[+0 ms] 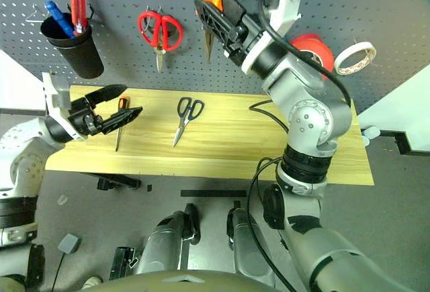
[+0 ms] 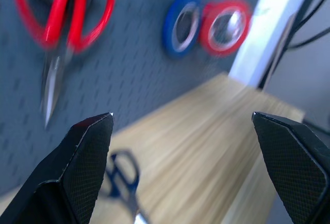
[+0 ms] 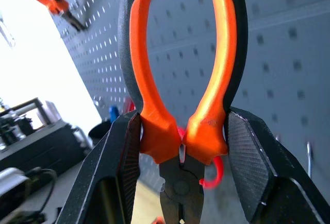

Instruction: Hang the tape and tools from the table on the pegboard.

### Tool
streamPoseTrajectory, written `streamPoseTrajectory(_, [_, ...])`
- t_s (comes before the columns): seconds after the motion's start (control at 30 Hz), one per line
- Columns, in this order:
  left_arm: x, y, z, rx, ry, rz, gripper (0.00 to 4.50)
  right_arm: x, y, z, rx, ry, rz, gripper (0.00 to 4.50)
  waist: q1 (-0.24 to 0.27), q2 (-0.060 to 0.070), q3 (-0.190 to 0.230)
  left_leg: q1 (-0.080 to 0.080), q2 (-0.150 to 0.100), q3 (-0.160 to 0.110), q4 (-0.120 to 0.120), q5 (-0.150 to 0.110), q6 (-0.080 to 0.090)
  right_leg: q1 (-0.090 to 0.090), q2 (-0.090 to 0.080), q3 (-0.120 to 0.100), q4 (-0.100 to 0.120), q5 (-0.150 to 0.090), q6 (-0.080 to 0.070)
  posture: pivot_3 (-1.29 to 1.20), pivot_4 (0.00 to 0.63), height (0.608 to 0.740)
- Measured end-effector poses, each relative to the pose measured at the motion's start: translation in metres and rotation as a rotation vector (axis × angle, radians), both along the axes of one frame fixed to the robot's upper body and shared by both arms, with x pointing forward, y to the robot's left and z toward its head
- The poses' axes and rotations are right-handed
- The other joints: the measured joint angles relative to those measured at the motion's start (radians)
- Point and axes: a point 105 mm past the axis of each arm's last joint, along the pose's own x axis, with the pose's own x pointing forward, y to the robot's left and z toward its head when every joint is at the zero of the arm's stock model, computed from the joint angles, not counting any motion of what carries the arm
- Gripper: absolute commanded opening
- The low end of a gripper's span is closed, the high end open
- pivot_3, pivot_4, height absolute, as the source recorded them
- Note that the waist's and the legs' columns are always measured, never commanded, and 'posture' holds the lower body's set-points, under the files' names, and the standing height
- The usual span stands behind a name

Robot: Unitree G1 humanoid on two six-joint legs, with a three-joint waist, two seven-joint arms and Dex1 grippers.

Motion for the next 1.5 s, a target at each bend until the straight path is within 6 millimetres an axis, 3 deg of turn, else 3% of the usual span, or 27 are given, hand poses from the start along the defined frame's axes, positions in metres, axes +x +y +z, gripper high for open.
streamPoseTrajectory(0.23, [-0.001,0.009,0.028,0.032,-0.086,0.027,4.50,0.037,-0.004,0.010,0.045,-0.009,-0.155,2.09,0.000,-0.001,-0.009,0.001,0.000,0.000,0.000,0.006,0.001,0.000,0.001,0.000,0.001,0.006,-0.001,-0.02,0.130,0.740])
streamPoseTrajectory(0.47, [-0.001,0.014,0.053,0.019,-0.165,0.043,4.50,0.062,0.016,0.016,0.028,-0.064,-0.269,2.09,0.000,-0.002,-0.019,0.000,0.000,0.000,-0.001,0.010,0.001,-0.001,0.001,0.000,0.002,0.009,-0.002,0.01,0.115,0.740])
streamPoseTrajectory(0.6, [0.000,0.020,0.052,0.025,-0.166,0.066,4.50,0.068,0.021,0.019,0.021,-0.103,-0.306,2.09,0.001,-0.003,-0.027,0.001,0.000,0.000,0.000,0.010,0.001,-0.001,0.001,0.000,0.002,0.009,-0.002,0.01,0.115,0.740])
streamPoseTrajectory(1.03, [0.002,0.028,0.046,0.040,-0.162,0.117,4.50,0.097,0.030,0.000,-0.015,-0.123,-0.478,2.09,0.002,-0.005,-0.029,0.001,0.000,0.000,0.000,0.017,0.002,-0.001,0.001,0.000,0.005,0.015,-0.003,0.03,0.121,0.740])
streamPoseTrajectory(1.23, [0.003,0.031,0.042,0.039,-0.152,0.138,4.50,0.108,0.028,-0.014,-0.036,-0.099,-0.517,2.09,0.002,-0.005,-0.032,0.001,0.000,0.000,0.000,0.019,0.003,-0.001,0.001,0.000,0.006,0.017,-0.004,0.04,0.120,0.740])
streamPoseTrajectory(1.5, [0.003,0.032,0.042,0.058,-0.168,0.155,4.50,0.120,0.028,-0.050,-0.135,-0.028,-0.558,2.09,0.002,-0.005,-0.039,0.002,0.001,0.000,-0.001,0.026,0.003,-0.001,0.001,0.000,0.005,0.025,-0.005,0.04,0.122,0.740])
